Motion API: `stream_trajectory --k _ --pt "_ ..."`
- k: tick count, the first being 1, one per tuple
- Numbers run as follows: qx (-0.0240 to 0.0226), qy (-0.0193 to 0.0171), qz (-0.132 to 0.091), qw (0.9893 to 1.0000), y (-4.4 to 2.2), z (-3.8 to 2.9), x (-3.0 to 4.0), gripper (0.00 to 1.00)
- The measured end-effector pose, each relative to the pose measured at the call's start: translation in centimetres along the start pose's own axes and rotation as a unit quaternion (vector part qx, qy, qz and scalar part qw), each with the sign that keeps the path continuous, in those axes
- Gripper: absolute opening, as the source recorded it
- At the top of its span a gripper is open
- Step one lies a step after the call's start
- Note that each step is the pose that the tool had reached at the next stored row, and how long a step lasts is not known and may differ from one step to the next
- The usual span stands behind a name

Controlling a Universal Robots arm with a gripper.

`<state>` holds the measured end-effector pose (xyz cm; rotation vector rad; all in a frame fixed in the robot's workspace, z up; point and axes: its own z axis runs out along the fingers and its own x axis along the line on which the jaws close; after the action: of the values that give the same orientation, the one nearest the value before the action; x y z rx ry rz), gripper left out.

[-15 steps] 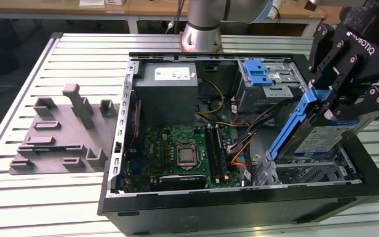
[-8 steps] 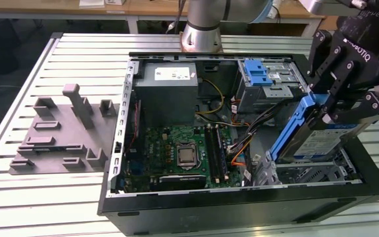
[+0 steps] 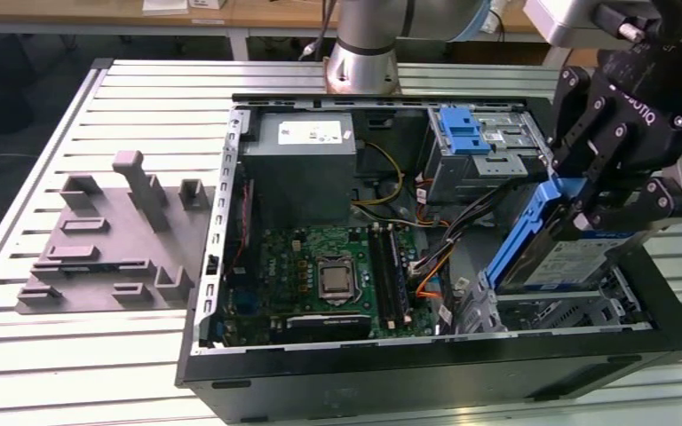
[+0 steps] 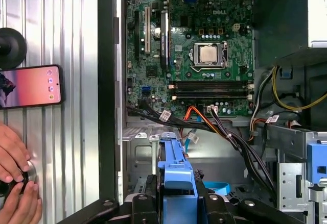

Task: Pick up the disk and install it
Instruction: 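Insert the disk into the insertion slot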

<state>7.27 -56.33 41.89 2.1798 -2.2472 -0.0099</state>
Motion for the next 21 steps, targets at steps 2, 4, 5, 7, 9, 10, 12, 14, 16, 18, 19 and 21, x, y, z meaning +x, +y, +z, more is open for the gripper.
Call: stream_trajectory --k 2,4,5,7,9,10,12,14,16,18,19,21 --pt "-0.0004 0.0 0.0 1.0 -0.04 0.27 0.0 0.36" --pt "-0.0007 0.0 0.0 1.0 -0.09 0.58 0.0 0.36" --pt "-0.0008 0.0 0.0 1.0 -0.11 0.73 -0.01 0.36" --pt "-0.001 0.0 0.0 1.0 -0.14 1.03 -0.01 0.36" --pt "-0.0011 0.0001 0.0 1.0 -0.18 1.36 -0.01 0.36" --pt "-0.0012 0.0 0.0 1.0 -0.2 1.54 -0.01 0.36" --pt "-0.0012 0.0 0.0 1.0 -0.22 1.89 -0.01 0.36" --pt "-0.0012 0.0 0.0 1.0 -0.25 2.25 -0.02 0.36" --pt "-0.0012 0.0 0.0 1.0 -0.26 2.6 -0.02 0.36" --pt "-0.0013 0.0001 0.0 1.0 -0.27 2.93 -0.02 0.36" --pt "-0.0013 0.0001 0.0 1.0 -0.27 3.01 -0.02 0.36" --pt "-0.0013 0.0002 0.0 1.0 -0.27 3.02 -0.02 0.36"
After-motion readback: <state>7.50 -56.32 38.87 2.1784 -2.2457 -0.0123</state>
